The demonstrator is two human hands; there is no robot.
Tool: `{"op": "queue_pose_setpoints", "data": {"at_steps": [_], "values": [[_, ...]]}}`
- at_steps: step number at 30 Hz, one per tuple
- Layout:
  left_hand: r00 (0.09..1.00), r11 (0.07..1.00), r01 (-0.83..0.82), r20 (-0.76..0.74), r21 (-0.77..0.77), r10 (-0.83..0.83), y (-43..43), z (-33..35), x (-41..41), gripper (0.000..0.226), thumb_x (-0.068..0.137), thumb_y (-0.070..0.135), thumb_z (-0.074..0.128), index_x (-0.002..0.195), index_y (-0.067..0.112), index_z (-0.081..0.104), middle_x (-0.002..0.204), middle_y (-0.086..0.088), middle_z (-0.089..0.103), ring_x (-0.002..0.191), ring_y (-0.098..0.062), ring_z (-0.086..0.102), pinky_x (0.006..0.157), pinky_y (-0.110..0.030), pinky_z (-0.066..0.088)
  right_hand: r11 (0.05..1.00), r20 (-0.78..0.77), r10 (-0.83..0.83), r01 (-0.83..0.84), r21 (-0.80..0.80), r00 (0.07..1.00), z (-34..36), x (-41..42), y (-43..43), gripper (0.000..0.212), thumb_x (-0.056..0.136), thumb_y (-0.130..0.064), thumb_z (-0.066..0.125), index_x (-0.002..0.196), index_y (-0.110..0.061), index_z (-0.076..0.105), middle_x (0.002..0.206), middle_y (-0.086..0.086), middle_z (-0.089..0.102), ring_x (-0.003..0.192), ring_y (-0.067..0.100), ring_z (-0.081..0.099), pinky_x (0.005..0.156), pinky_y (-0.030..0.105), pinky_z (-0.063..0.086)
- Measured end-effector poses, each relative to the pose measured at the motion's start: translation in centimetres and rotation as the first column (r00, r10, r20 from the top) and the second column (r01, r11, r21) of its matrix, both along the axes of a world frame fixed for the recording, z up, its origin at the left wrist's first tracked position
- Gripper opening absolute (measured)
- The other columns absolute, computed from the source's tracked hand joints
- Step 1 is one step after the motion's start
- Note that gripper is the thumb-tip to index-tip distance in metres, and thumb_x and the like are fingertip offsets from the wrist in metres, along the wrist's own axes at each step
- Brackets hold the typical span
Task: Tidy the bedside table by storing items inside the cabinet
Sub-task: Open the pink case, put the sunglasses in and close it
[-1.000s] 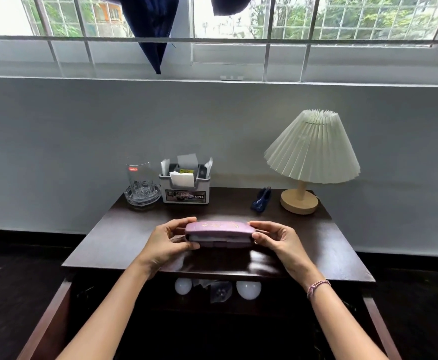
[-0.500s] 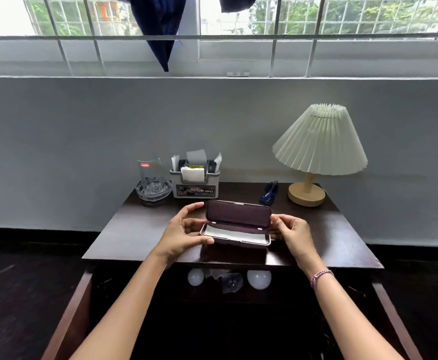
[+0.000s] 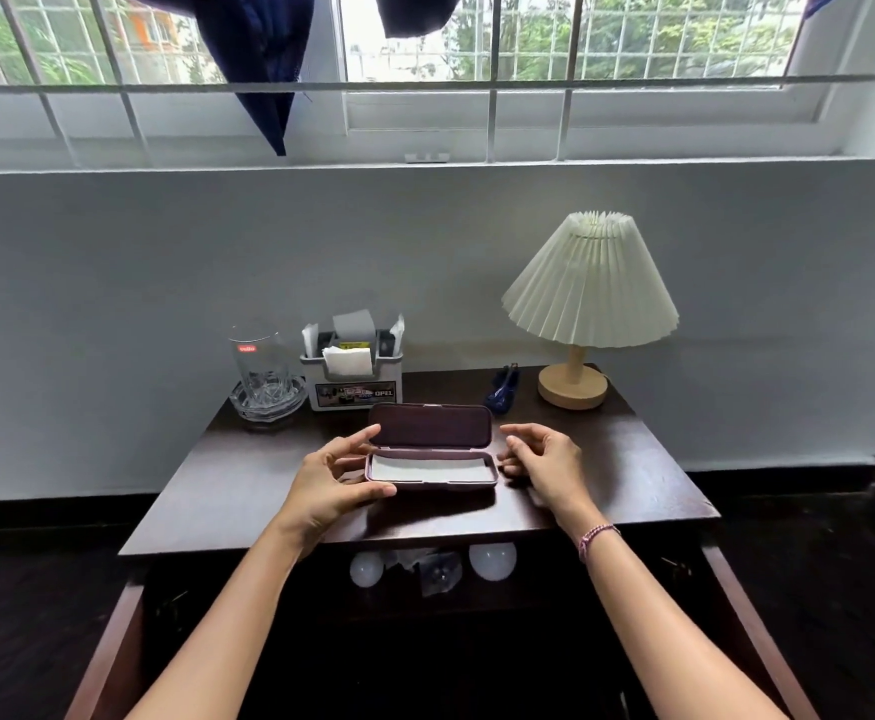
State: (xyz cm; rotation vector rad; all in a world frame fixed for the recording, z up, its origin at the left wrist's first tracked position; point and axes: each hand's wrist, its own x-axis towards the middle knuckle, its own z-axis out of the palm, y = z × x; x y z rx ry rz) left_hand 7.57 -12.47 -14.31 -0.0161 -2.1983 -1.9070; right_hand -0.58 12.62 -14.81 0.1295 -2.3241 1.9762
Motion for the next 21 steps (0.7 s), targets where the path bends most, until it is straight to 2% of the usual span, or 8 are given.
{"op": "queue_pose_setpoints", "data": {"at_steps": [1,3,5,10,13,16,18,21], "values": [[1.000,1.000,-0.013,-0.006,0.014,0.013,0.0,0.0,0.0,0.079,0.054,-0.006,0.083,0.123,0.023,0.058,0.106,-0.009,0.061,0.093,-0.006,0.064,0.080,-0.012,0.051,0.999,-0.006,-0.045,0.045,0.014,0.999,0.2,-0.3,-0.1,0.017,0.091,-0.006,0.056,0.102,-0.006,0.069,0.074,0.007,0.069,0.060,0.015,0.064,0.059,0.023,0.056],[0.999,0.999,-0.028,-0.015,0.020,0.028,0.0,0.0,-0.1,0.079,0.056,-0.008,0.082,0.124,0.023,0.057,0.108,-0.010,0.060,0.094,-0.005,0.063,0.081,-0.012,0.051,0.952,-0.146,-0.164,0.195,0.234,0.976,0.8,-1.2,-0.1,0.017,0.089,-0.009,0.059,0.102,-0.009,0.070,0.083,0.008,0.069,0.073,0.019,0.064,0.070,0.025,0.053],[0.999,0.999,-0.038,-0.024,0.008,0.038,0.1,0.0,-0.1,0.078,0.056,-0.009,0.082,0.124,0.023,0.057,0.107,-0.009,0.060,0.090,-0.001,0.064,0.080,-0.010,0.050,0.891,-0.279,-0.191,0.286,0.353,0.941,1.5,-2.2,-0.4,0.020,0.087,-0.009,0.061,0.105,-0.009,0.070,0.094,0.012,0.067,0.084,0.020,0.061,0.077,0.022,0.045],[0.998,0.999,-0.054,-0.038,-0.005,0.054,0.0,-0.1,-0.1,0.075,0.056,-0.006,0.083,0.119,0.027,0.059,0.104,-0.004,0.061,0.087,0.004,0.064,0.077,-0.009,0.049,0.780,-0.305,-0.076,0.247,0.575,0.949,2.2,-5.1,-2.4,0.043,0.090,-0.013,0.058,0.133,-0.016,0.051,0.118,0.017,0.049,0.111,0.032,0.048,0.098,0.032,0.038],[0.997,0.998,-0.058,-0.047,0.000,0.058,-0.1,-0.1,-0.1,0.073,0.056,-0.006,0.083,0.115,0.029,0.061,0.103,-0.002,0.063,0.086,0.004,0.064,0.074,-0.009,0.049,0.600,-0.250,-0.036,0.221,0.769,0.968,1.6,-6.2,-2.9,0.052,0.093,-0.031,0.053,0.142,-0.028,0.037,0.130,0.013,0.042,0.119,0.034,0.038,0.097,0.039,0.041],[0.997,0.998,-0.060,-0.052,0.013,0.061,-0.1,-0.2,-0.2,0.071,0.055,-0.005,0.084,0.114,0.029,0.062,0.102,-0.001,0.064,0.088,0.002,0.064,0.073,-0.009,0.048,0.470,-0.233,-0.030,0.220,0.855,0.972,1.1,-6.5,-3.2,0.049,0.093,-0.043,0.047,0.141,-0.035,0.037,0.134,0.009,0.043,0.121,0.035,0.036,0.092,0.041,0.042],[0.997,0.998,-0.061,-0.056,0.018,0.062,-0.1,-0.3,-0.2,0.072,0.055,-0.004,0.084,0.115,0.028,0.062,0.103,-0.002,0.065,0.092,-0.003,0.063,0.073,-0.009,0.048,0.448,-0.243,-0.031,0.231,0.864,0.970,1.1,-6.5,-3.3,0.046,0.094,-0.045,0.044,0.138,-0.034,0.042,0.133,0.007,0.045,0.119,0.034,0.037,0.090,0.040,0.041],[0.997,0.998,-0.054,-0.056,0.023,0.056,-0.1,-0.3,-0.1,0.072,0.055,-0.005,0.084,0.116,0.027,0.062,0.103,-0.002,0.065,0.094,-0.006,0.062,0.074,-0.009,0.048,0.468,-0.264,-0.046,0.255,0.846,0.963,1.2,-6.3,-3.2,0.042,0.095,-0.043,0.043,0.133,-0.028,0.050,0.130,0.005,0.050,0.118,0.032,0.040,0.089,0.040,0.041]]}}
